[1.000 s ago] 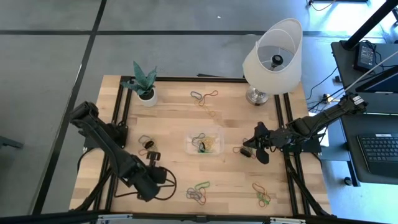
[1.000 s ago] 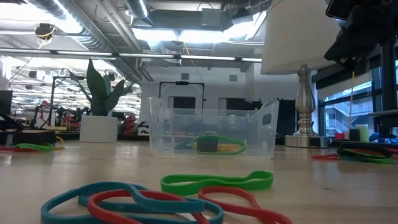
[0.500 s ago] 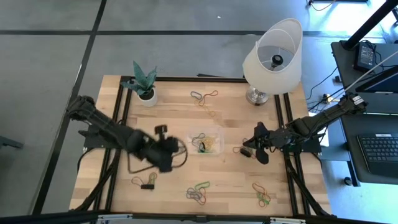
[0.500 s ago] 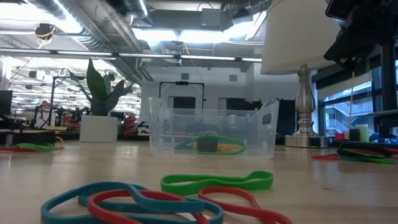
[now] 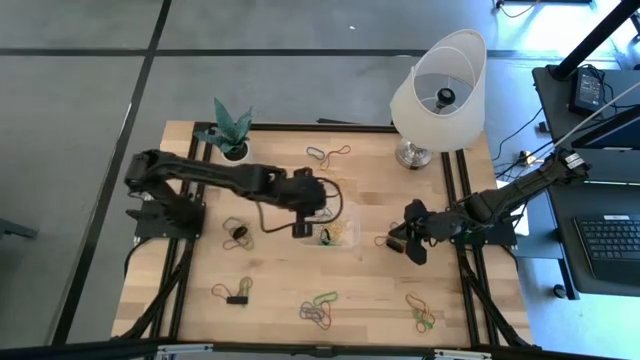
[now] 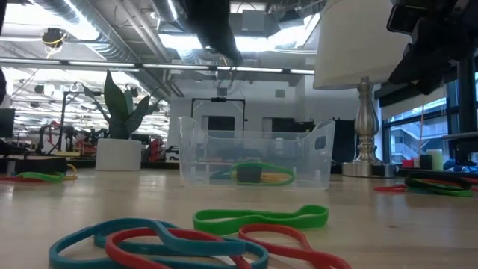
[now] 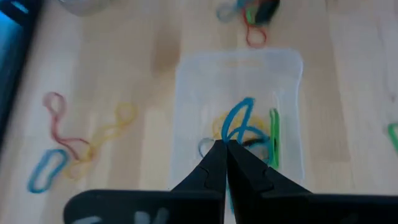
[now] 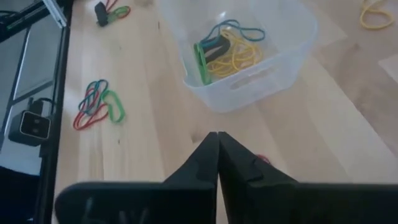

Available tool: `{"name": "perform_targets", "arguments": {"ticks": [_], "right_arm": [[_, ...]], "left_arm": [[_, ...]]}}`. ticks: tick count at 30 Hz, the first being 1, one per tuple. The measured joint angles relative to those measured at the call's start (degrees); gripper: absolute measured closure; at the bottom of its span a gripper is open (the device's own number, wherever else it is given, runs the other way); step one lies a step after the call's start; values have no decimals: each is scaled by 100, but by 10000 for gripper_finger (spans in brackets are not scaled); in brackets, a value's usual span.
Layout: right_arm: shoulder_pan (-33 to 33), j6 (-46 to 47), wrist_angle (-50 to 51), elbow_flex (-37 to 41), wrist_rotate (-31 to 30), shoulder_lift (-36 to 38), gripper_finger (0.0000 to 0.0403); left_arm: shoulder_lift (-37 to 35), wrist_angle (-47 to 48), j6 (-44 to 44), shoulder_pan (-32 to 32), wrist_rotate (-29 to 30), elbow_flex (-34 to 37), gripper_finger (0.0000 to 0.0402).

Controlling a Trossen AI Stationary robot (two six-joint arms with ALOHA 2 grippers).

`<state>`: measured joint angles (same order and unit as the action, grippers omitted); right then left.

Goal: Pick and place rubber bands into bin
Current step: Put the blue rubber band into the transparent bin, then put the red rubber band into the transparent bin

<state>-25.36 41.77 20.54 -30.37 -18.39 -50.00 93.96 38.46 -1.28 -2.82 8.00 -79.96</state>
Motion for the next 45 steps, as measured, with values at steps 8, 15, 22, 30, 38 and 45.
{"name": "perform_targets", "arguments": {"ticks": [8,15,22,30,38,45], "right_arm": [[10,-8,16,0,-316,0,393],[17,-8,27,0,-369,0,393],[17,-15,32,0,-367,0,393],[17,-8,29,0,-365,0,393],[17,-18,27,0,-361,0,393],[17,133,9,0,-354,0,393]], "left_arm": [[1342,763,272,145,-307,-920,399],[2165,1637,228,146,-274,-1397,398],[2232,1549,44,40,-543,-1415,366],[2226,1642,-300,0,-554,-1458,297],[2215,2273,-719,55,-383,-2062,271],[2176,3036,-1330,-18,330,-2641,287]]}}
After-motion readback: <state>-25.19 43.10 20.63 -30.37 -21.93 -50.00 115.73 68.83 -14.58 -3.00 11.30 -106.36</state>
